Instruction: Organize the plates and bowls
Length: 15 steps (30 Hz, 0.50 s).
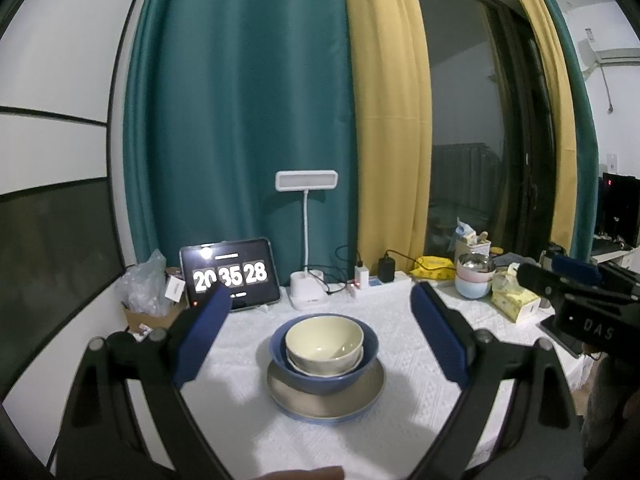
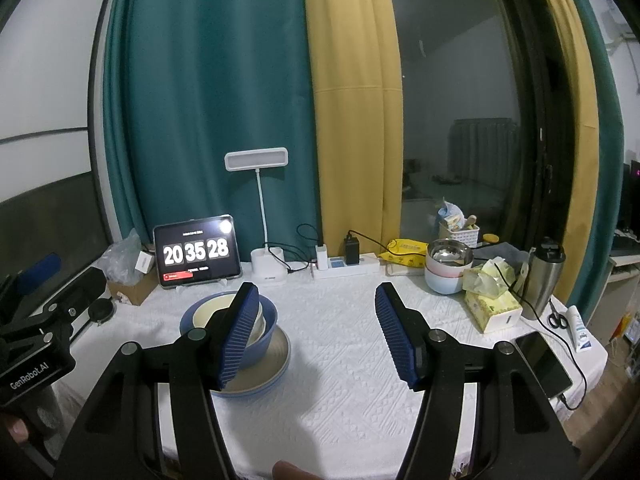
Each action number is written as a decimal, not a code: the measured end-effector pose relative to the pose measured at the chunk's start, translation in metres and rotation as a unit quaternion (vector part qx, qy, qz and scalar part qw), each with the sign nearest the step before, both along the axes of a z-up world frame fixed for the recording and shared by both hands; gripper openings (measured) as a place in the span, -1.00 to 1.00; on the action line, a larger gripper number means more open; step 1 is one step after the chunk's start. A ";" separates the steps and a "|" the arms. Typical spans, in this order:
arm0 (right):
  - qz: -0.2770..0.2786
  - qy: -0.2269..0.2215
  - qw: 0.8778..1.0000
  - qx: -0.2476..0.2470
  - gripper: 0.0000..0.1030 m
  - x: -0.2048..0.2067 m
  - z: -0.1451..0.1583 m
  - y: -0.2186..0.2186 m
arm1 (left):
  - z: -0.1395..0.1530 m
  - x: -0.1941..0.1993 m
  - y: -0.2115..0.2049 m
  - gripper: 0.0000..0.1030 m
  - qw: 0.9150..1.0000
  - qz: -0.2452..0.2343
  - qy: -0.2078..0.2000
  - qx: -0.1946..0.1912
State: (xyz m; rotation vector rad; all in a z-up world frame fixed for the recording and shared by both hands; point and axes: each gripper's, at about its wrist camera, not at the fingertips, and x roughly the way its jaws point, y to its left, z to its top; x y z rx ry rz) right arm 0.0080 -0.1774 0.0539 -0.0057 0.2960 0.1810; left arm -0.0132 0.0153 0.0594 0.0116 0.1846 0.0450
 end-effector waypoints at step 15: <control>0.001 0.001 1.000 0.000 0.25 0.001 0.000 -0.001 | -0.001 -0.001 -0.001 0.79 1.000 0.001 0.000 0.000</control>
